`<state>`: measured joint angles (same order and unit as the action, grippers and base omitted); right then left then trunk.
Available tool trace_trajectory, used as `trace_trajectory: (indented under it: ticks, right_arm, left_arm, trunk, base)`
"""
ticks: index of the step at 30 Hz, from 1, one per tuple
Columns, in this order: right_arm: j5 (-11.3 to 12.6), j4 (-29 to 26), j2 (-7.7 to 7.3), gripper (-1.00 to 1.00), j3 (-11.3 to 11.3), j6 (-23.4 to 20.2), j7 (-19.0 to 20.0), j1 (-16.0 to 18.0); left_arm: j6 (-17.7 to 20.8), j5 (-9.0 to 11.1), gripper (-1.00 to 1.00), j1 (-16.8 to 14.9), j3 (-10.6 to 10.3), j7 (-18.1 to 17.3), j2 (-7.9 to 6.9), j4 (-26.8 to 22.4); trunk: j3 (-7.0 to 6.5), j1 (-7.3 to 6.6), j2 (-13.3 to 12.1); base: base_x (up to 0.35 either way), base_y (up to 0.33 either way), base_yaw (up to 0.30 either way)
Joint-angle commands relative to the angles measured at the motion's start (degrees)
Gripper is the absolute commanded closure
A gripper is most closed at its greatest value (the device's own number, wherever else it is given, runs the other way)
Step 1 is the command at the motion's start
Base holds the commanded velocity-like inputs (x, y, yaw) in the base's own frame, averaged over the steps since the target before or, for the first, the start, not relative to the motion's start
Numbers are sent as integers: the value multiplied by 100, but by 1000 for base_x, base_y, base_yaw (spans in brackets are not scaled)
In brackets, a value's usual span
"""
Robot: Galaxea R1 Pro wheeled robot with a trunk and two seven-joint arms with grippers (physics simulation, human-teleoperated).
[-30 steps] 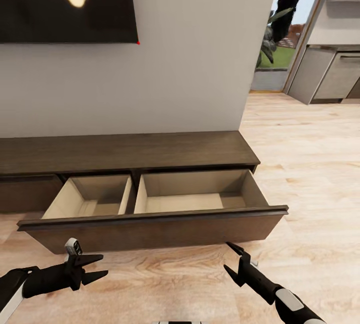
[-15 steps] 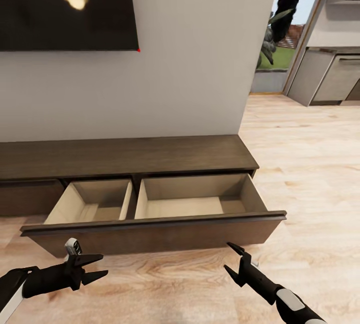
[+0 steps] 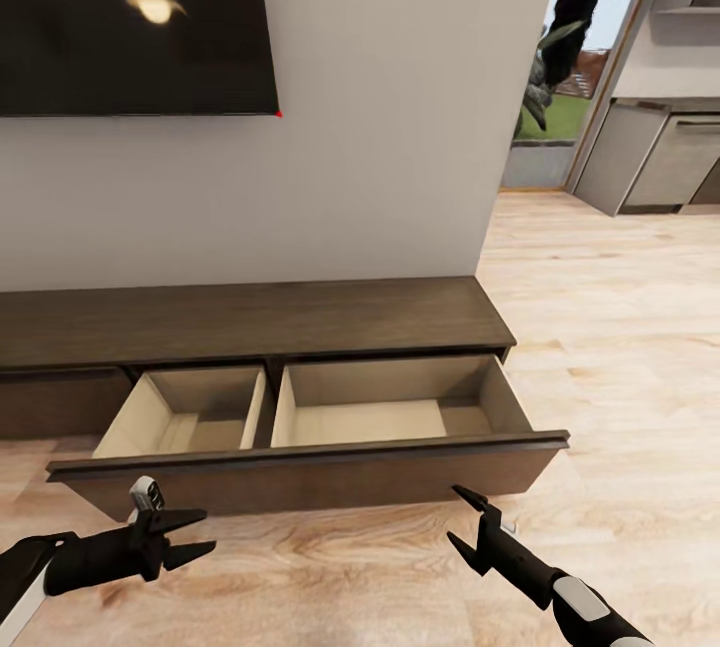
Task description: Place each of the two pumpkins and all three candles from the living room inside a cabinet in the living room (use any cabinet), then make sure every cabinet is closed, and position the cauldron so it is next to a table in the living room.
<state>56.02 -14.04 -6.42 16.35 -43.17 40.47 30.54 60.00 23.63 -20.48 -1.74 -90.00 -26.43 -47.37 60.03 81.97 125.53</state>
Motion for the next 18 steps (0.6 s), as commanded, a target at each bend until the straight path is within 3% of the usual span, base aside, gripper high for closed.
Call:
trace_trajectory:
  ticks: [1, 5, 14, 18]
  right_arm:
    - [-6, -1, 0, -100, -2, 4, -8, -2]
    - [-14, -2, 5, -100, -15, 12, -18, -1]
    - [-29, -3, 3, -100, -39, 70, -13, 0]
    - [-30, -3, 6, -100, -46, 90, -18, -1]
  left_arm:
    - [0, -44, -100, 0, 3, 0, 2, 0]
    - [0, -154, -100, 0, 6, 0, 7, 0]
    - [0, -203, -100, 0, -1, 0, -4, 0]
    - [0, -461, -100, 0, 4, 0, -3, 0]
  trunk:
    - [-18, -23, -42]
    - [-90, -110, -202]
    - [-252, -308, -563]
    - [-324, -396, -723]
  base:
    - [0, 0, 0]
    - [0, 0, 0]
    - [0, 0, 0]
    - [0, 0, 0]
